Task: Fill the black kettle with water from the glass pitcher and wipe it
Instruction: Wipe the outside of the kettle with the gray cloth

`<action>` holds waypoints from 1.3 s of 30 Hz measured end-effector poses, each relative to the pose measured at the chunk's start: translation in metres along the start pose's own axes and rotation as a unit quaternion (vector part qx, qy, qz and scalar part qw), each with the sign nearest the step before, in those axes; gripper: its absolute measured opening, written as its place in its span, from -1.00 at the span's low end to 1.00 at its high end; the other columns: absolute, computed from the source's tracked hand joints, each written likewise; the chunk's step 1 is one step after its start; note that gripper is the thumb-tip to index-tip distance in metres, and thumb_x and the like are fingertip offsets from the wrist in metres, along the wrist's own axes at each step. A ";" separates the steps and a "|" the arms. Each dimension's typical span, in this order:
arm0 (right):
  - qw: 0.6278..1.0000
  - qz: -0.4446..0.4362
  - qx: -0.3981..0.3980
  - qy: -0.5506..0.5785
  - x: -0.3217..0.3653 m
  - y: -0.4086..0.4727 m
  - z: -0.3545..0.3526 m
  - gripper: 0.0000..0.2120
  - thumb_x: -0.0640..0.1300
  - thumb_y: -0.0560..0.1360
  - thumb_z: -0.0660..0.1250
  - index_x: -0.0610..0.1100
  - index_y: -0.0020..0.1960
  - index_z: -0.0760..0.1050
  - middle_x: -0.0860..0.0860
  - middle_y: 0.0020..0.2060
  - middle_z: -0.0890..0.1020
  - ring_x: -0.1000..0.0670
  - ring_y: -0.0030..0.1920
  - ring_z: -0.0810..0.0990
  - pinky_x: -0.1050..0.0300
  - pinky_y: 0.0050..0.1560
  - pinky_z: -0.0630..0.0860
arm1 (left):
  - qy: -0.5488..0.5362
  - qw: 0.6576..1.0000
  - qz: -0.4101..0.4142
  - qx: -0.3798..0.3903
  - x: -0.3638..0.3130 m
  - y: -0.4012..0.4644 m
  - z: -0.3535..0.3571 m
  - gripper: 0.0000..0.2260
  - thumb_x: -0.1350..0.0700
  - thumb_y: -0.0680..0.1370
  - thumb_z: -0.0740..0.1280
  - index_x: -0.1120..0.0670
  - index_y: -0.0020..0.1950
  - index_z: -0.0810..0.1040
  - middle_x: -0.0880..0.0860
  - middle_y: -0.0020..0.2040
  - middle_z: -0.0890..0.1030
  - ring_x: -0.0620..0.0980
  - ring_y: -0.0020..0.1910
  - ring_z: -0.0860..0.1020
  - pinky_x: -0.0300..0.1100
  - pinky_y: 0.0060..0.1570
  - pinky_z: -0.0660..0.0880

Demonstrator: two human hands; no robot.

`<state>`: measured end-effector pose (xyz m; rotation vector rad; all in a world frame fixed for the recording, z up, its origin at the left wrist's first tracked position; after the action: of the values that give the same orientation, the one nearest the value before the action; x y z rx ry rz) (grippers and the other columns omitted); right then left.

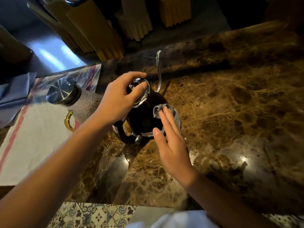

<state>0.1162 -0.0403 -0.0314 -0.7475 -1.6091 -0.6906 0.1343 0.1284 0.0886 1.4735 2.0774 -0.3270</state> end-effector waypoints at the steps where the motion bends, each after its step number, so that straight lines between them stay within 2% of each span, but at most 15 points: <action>1: 1.000 -0.016 -0.005 -0.001 0.007 0.003 0.001 -0.44 0.08 0.71 0.10 0.00 0.67 0.11 0.20 0.67 0.07 0.28 0.63 -0.02 0.12 0.65 0.08 | 0.002 1.000 0.006 -0.004 0.001 -0.001 0.002 -0.71 -0.03 0.68 0.33 -0.05 0.40 0.57 -0.13 0.27 0.62 -0.19 0.25 0.56 -0.38 0.20 0.41; 5: 0.997 -0.074 -0.004 -0.010 0.035 0.016 0.011 -0.41 0.09 0.72 0.08 -0.04 0.68 0.01 0.11 0.69 -0.02 0.20 0.66 -0.07 0.09 0.65 0.04 | -0.009 1.000 0.004 -0.014 0.002 -0.002 0.003 -0.72 -0.03 0.68 0.31 -0.02 0.37 0.57 -0.13 0.22 0.62 -0.25 0.19 0.56 -0.49 0.12 0.38; 7: 0.990 -0.117 0.000 -0.079 0.037 0.012 0.019 -0.34 0.14 0.71 0.05 -0.12 0.69 -0.06 0.00 0.69 -0.10 0.08 0.68 -0.12 0.01 0.66 0.02 | -0.008 1.000 0.009 -0.017 0.002 -0.003 0.003 -0.72 -0.03 0.69 0.31 -0.01 0.37 0.56 -0.12 0.21 0.62 -0.26 0.17 0.56 -0.50 0.12 0.39; 11: 0.946 -0.159 0.021 -0.281 0.004 -0.016 0.033 -0.29 0.14 0.70 0.09 -0.31 0.65 0.05 -0.22 0.68 -0.05 -0.13 0.69 -0.11 -0.22 0.63 0.07 | -0.020 1.000 0.003 -0.015 0.004 -0.003 0.005 -0.72 -0.03 0.69 0.29 -0.02 0.38 0.55 -0.11 0.22 0.61 -0.18 0.21 0.57 -0.24 0.20 0.48; 15: 0.923 -0.156 0.027 -0.351 -0.018 -0.028 0.031 -0.30 0.16 0.69 0.09 -0.33 0.62 0.16 -0.22 0.67 0.02 -0.13 0.69 -0.04 -0.25 0.61 0.12 | -0.021 1.000 -0.003 -0.015 0.004 -0.003 0.005 -0.72 -0.03 0.69 0.29 -0.02 0.39 0.54 -0.10 0.25 0.61 -0.17 0.25 0.56 -0.22 0.24 0.48; 21: 0.945 -0.175 -0.015 -0.276 0.003 -0.010 0.021 -0.34 0.08 0.69 0.15 -0.28 0.64 0.14 -0.20 0.67 0.06 -0.11 0.69 -0.02 -0.20 0.65 0.04 | -0.015 1.000 0.007 -0.019 0.004 -0.003 0.004 -0.71 -0.03 0.70 0.28 0.00 0.39 0.54 -0.10 0.26 0.61 -0.18 0.24 0.56 -0.24 0.23 0.49; 25: 0.966 -0.169 -0.035 -0.191 0.029 0.017 0.017 -0.30 0.10 0.69 0.14 -0.26 0.66 0.04 -0.19 0.68 0.03 -0.10 0.69 -0.04 -0.10 0.66 0.02 | -0.006 1.000 0.012 -0.012 0.003 -0.003 0.004 -0.72 -0.01 0.70 0.27 0.01 0.40 0.53 -0.12 0.23 0.59 -0.23 0.19 0.54 -0.39 0.17 0.43; 27: 0.971 -0.134 -0.022 -0.199 0.019 0.019 0.017 -0.26 0.17 0.69 0.09 -0.23 0.68 -0.03 -0.16 0.69 -0.02 -0.07 0.69 -0.08 -0.07 0.66 0.00 | -0.007 1.000 0.010 -0.007 0.004 -0.003 0.005 -0.71 -0.01 0.71 0.26 0.01 0.40 0.52 -0.12 0.24 0.58 -0.22 0.20 0.54 -0.38 0.18 0.43; 30: 0.976 -0.033 0.013 -0.215 -0.021 0.008 0.009 -0.20 0.32 0.66 0.00 -0.13 0.70 -0.15 -0.03 0.70 -0.14 0.04 0.68 -0.18 -0.06 0.66 0.03 | -0.016 1.000 0.008 -0.002 0.006 -0.003 0.006 -0.71 -0.01 0.71 0.26 0.00 0.41 0.51 -0.11 0.27 0.58 -0.16 0.25 0.54 -0.24 0.24 0.46; 32: 0.980 0.049 0.048 -0.187 -0.044 -0.003 0.002 -0.18 0.32 0.64 0.10 -0.02 0.70 -0.16 0.09 0.69 -0.16 0.18 0.62 -0.18 -0.02 0.65 0.08 | -0.017 1.000 0.006 -0.001 0.007 -0.002 0.006 -0.71 -0.01 0.71 0.26 0.01 0.41 0.51 -0.10 0.29 0.57 -0.14 0.27 0.54 -0.21 0.25 0.46; 34: 0.985 0.087 0.049 -0.143 -0.053 -0.011 -0.006 -0.22 0.18 0.63 0.28 0.03 0.69 -0.05 0.21 0.65 -0.07 0.30 0.55 -0.10 0.09 0.61 0.10 | -0.021 1.000 0.003 0.001 0.007 -0.002 0.007 -0.71 -0.02 0.71 0.26 0.00 0.41 0.51 -0.09 0.29 0.57 -0.14 0.27 0.53 -0.21 0.24 0.46; 36: 0.993 0.073 0.020 -0.092 -0.046 -0.012 -0.009 -0.28 0.08 0.64 0.33 0.03 0.68 0.05 0.27 0.61 0.00 0.38 0.55 -0.08 0.13 0.61 0.13 | -0.026 1.000 0.001 0.003 0.008 -0.002 0.007 -0.71 -0.02 0.70 0.26 -0.01 0.41 0.51 -0.08 0.28 0.58 -0.12 0.26 0.54 -0.19 0.23 0.48; 37: 0.996 0.044 0.004 -0.083 -0.036 -0.012 -0.007 -0.30 0.06 0.64 0.32 0.01 0.68 0.09 0.24 0.63 0.02 0.35 0.59 -0.05 0.10 0.61 0.16 | -0.029 1.000 0.001 0.004 0.009 -0.002 0.007 -0.71 -0.03 0.70 0.26 -0.01 0.41 0.51 -0.07 0.27 0.58 -0.12 0.26 0.55 -0.17 0.23 0.49; 39: 0.994 -0.045 -0.006 -0.095 -0.014 -0.011 0.001 -0.35 0.00 0.64 0.31 -0.09 0.65 0.18 0.07 0.68 0.07 0.16 0.66 0.01 -0.06 0.62 0.21 | -0.033 0.999 0.004 0.003 0.009 -0.003 0.007 -0.71 -0.03 0.70 0.26 -0.01 0.40 0.51 -0.07 0.27 0.58 -0.12 0.25 0.55 -0.13 0.24 0.50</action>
<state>0.1085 -0.0475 -0.0461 -0.7721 -1.8225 -0.7121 0.1319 0.1311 0.0780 1.4546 2.0190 -0.3747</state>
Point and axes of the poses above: each hand's wrist, its own y-axis towards the middle knuckle, its own z-axis out of the palm, x = y × z, the point moved 6 cm from there along y, towards the middle knuckle
